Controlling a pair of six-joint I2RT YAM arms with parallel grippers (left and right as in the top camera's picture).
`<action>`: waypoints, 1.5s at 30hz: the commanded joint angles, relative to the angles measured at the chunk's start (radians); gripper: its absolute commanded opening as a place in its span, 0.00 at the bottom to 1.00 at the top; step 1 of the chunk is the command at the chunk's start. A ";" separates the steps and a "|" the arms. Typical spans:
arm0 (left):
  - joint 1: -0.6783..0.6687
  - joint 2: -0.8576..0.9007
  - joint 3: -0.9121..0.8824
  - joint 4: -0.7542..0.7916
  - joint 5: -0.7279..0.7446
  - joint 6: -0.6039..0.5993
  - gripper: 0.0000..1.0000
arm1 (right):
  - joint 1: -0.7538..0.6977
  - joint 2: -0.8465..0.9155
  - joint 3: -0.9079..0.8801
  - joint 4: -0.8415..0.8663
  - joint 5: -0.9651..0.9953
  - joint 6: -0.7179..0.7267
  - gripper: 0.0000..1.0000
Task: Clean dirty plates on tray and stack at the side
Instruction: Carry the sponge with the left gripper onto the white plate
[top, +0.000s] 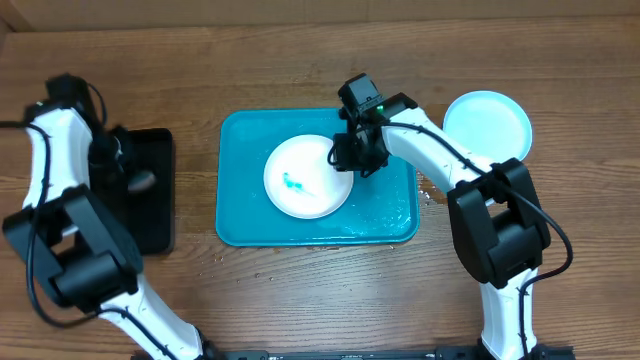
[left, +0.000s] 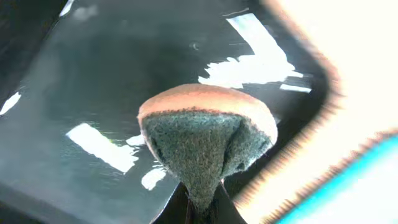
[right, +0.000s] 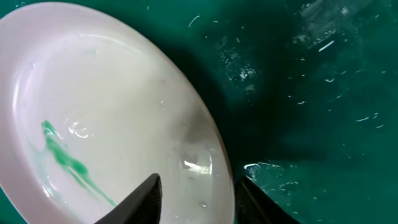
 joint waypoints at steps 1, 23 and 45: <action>-0.007 -0.105 0.045 -0.022 0.324 0.164 0.04 | 0.018 0.008 -0.006 0.017 0.007 0.001 0.39; -0.587 -0.106 -0.292 0.240 0.258 0.006 0.04 | 0.029 0.084 -0.002 0.019 0.006 0.033 0.15; -0.778 -0.013 -0.496 0.561 -0.037 -0.194 0.04 | 0.026 0.084 -0.002 0.013 0.006 0.034 0.16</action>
